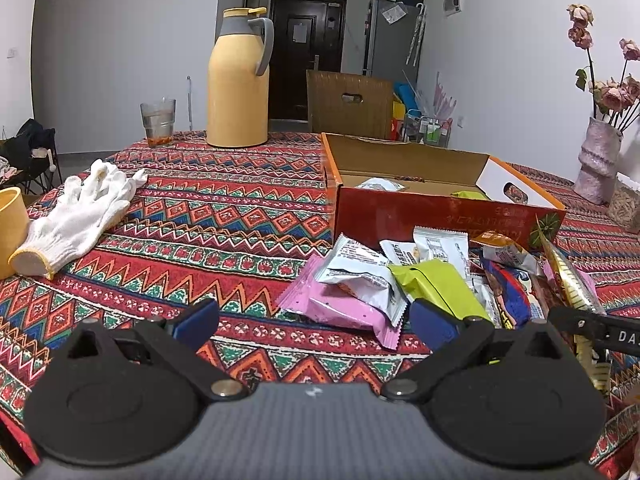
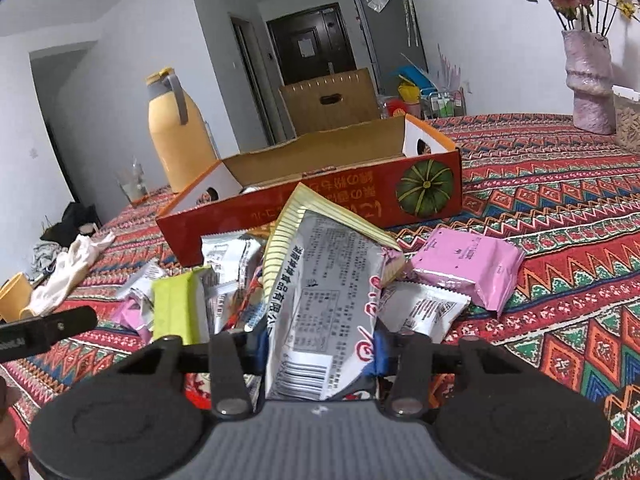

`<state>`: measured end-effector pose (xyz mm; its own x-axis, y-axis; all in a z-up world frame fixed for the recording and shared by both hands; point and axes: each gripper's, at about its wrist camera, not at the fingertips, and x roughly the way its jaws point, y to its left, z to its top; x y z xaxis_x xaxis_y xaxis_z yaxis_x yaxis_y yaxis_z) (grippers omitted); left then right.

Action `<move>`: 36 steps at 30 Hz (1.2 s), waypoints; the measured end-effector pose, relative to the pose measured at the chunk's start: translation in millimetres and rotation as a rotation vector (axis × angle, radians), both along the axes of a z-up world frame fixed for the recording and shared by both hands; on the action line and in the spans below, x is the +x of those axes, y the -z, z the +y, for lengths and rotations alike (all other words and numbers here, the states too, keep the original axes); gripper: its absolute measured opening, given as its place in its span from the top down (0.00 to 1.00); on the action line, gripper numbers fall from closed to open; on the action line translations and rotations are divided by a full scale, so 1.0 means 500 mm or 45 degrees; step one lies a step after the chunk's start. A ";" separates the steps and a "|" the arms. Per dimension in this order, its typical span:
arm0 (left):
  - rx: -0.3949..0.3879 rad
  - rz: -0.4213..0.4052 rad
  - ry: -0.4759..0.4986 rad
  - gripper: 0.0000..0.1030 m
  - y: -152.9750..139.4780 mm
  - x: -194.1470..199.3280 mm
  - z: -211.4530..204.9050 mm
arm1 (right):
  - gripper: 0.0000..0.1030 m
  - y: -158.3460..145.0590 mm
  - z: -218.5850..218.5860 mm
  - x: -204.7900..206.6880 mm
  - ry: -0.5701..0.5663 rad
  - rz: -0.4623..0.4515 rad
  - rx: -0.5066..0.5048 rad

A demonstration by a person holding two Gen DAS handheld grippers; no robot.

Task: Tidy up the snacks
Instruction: 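Return to the pile and grasp the large silver bag with the right gripper, then grasp a yellow-green bar with the left gripper while the right holds the silver bag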

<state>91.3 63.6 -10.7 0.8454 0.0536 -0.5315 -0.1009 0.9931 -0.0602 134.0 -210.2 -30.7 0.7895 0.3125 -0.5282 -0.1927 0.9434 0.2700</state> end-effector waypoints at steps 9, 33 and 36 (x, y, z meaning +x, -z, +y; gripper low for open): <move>-0.019 0.028 0.037 0.00 -0.006 0.008 -0.034 | 0.65 -0.047 -0.027 -0.057 0.023 -0.186 -0.004; 0.115 0.194 0.060 0.01 0.044 0.091 -0.211 | 0.65 0.012 -0.201 -0.072 0.147 -0.186 0.149; 0.108 0.213 0.058 0.19 0.048 0.094 -0.211 | 0.65 0.019 -0.205 -0.071 0.142 -0.180 0.161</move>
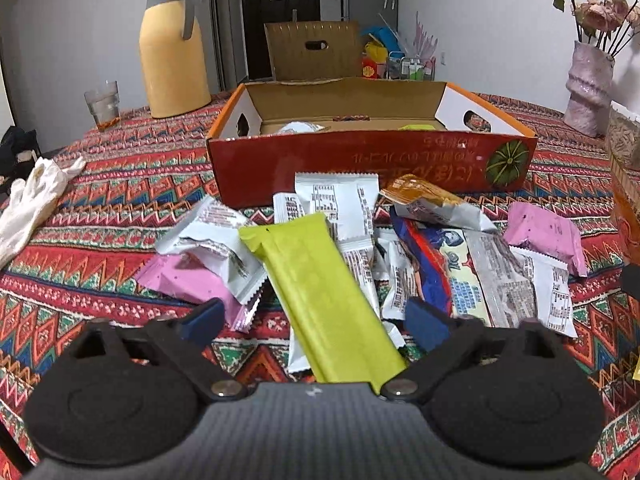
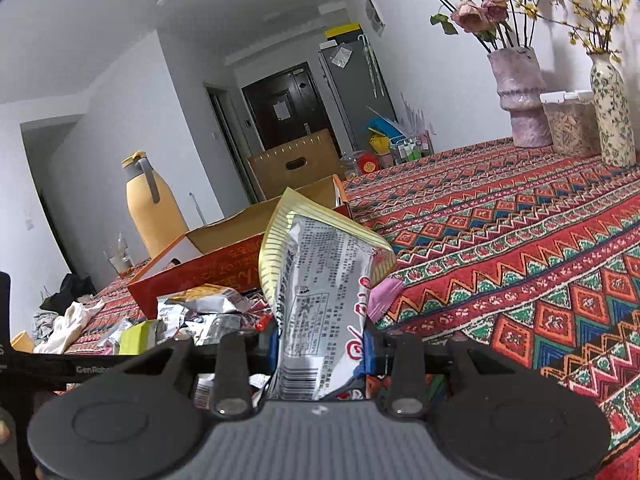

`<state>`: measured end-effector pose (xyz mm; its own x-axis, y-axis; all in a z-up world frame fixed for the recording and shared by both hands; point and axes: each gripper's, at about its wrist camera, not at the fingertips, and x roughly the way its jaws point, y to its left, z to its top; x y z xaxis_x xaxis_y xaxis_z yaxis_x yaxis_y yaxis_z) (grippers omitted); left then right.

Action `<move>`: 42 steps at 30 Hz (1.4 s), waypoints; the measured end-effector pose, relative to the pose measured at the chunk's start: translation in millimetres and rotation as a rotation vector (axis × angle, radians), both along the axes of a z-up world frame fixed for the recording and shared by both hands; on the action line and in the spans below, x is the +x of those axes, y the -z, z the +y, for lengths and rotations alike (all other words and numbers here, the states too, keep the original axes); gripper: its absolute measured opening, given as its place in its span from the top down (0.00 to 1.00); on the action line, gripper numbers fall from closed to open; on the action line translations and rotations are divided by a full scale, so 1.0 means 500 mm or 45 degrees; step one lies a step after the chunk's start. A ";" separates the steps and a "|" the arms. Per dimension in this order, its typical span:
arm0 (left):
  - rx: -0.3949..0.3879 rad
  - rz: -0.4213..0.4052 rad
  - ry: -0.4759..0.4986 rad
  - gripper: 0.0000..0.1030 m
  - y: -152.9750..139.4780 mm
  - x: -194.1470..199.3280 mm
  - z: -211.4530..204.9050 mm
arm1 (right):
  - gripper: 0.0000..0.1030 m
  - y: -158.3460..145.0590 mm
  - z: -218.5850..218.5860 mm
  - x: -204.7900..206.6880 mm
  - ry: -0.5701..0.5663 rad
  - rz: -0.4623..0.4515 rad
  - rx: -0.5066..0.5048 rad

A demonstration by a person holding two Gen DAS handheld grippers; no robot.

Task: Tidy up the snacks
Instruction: 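Grasp a yellow-green bar with the left gripper while the right holds the silver bag, then carry the bar and silver bag into the orange box and open both grippers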

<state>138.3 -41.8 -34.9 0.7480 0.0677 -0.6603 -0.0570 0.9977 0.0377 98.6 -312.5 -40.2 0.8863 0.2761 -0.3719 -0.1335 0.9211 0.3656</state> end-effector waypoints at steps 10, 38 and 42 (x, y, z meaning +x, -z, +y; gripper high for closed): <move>-0.028 0.009 0.066 0.60 -0.004 -0.019 -0.006 | 0.65 -0.006 0.008 -0.022 -0.018 -0.019 0.004; -0.072 -0.253 0.121 0.63 -0.143 -0.027 0.043 | 0.65 -0.089 0.106 -0.001 -0.032 -0.128 -0.158; -0.085 -0.280 0.123 0.63 -0.161 -0.002 0.046 | 0.65 -0.109 0.120 0.036 -0.029 -0.160 -0.179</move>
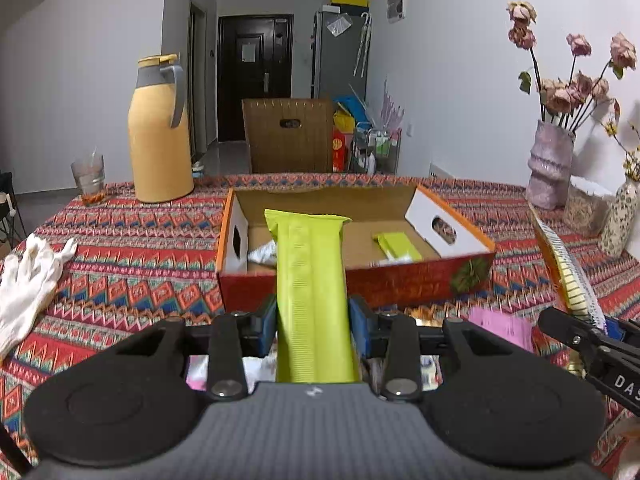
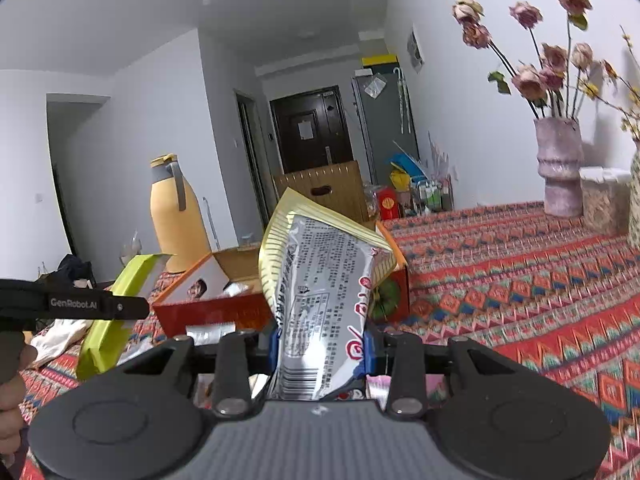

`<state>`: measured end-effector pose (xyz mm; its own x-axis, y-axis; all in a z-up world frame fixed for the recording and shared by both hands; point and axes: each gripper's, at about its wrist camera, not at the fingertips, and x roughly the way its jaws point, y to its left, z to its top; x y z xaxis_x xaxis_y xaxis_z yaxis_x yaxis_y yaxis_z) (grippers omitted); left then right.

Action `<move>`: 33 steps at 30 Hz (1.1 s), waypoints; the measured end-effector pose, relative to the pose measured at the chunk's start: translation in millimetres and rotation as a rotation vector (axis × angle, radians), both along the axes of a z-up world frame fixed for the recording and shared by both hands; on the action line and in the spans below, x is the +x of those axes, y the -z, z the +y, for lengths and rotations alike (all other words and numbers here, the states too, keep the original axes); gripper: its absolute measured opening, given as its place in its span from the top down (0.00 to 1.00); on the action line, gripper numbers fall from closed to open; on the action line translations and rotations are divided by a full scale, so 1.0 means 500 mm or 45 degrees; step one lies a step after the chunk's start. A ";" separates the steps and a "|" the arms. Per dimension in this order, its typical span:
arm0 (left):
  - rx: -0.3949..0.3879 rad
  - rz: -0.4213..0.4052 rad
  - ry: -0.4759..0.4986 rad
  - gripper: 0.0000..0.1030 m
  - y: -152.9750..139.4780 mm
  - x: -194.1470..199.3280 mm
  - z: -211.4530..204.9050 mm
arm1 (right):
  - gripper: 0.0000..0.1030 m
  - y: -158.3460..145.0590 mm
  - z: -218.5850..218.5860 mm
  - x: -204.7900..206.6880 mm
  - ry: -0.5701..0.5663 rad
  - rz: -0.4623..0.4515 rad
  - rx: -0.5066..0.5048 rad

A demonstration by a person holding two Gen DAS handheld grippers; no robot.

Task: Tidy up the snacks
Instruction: 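Carry the bar and silver bag into the orange box and open both grippers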

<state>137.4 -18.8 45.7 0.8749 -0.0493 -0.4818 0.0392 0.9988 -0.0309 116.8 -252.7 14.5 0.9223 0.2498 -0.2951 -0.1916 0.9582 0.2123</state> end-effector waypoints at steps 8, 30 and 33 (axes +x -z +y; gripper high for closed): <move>-0.007 -0.047 -0.008 0.63 -0.036 0.073 0.004 | 0.65 -0.043 0.021 0.093 0.003 -0.061 -0.042; -0.087 -0.004 -0.097 0.63 -0.019 0.309 0.025 | 0.65 -0.052 0.071 0.379 -0.006 -0.004 -0.078; -0.095 0.011 -0.135 0.63 -0.003 0.331 0.036 | 0.65 -0.036 0.073 0.401 0.005 0.011 -0.064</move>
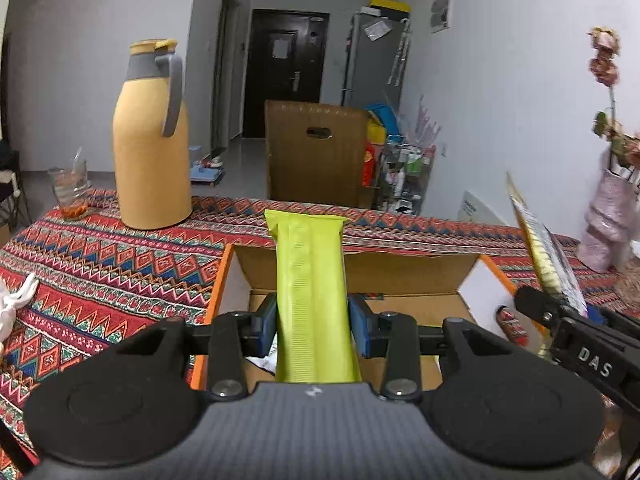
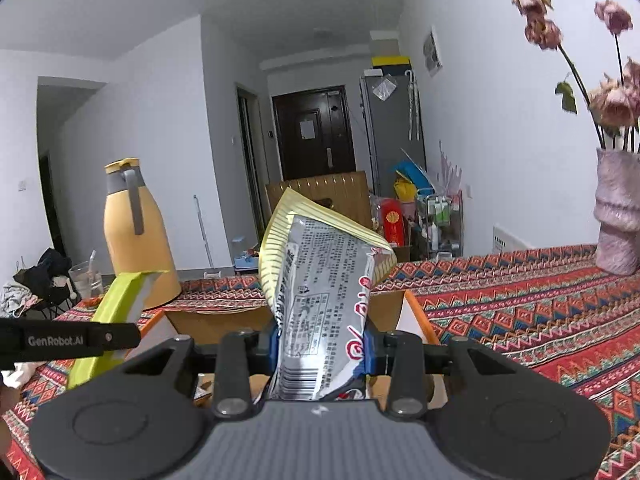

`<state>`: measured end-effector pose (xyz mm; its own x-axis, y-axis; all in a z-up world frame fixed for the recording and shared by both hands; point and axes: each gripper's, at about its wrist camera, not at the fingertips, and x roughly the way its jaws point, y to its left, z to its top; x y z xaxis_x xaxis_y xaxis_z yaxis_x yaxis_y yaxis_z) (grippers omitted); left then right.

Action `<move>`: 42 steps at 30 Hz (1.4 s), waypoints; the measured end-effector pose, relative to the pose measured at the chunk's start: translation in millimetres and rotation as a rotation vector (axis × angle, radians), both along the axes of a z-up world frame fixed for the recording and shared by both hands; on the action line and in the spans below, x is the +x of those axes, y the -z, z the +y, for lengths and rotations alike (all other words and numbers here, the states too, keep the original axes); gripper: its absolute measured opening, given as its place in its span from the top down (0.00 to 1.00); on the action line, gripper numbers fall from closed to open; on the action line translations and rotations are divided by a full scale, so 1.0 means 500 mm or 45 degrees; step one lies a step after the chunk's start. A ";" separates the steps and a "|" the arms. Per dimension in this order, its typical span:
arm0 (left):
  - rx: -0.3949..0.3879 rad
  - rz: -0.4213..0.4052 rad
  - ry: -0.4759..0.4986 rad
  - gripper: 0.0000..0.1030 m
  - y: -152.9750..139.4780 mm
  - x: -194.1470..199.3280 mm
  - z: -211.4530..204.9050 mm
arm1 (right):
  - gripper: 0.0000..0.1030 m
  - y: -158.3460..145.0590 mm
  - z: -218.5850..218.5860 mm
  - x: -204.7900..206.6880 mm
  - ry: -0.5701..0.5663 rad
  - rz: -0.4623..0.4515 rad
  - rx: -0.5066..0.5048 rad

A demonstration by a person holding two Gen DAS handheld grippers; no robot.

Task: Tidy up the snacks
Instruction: 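Carry the bar and silver bag into the orange box and open both grippers, then lift both grippers out of the box and move back over the pile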

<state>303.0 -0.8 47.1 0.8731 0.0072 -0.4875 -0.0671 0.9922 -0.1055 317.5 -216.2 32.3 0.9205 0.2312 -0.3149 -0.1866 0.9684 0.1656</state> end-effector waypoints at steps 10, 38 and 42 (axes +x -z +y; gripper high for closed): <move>-0.007 0.057 -0.035 0.63 0.051 0.041 0.025 | 0.63 0.046 0.014 0.035 -0.010 0.077 -0.027; 0.040 -0.031 -0.059 0.00 0.043 -0.004 0.008 | 0.00 0.034 0.003 -0.005 0.019 0.045 -0.015; 0.034 -0.031 -0.056 0.00 0.043 -0.006 0.008 | 0.00 0.034 0.002 -0.005 0.019 0.045 -0.015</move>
<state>299.9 3.3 25.8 0.8834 0.0581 -0.4650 -0.1081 0.9908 -0.0816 315.0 -215.1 15.5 0.9122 0.2134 -0.3497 -0.1661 0.9729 0.1606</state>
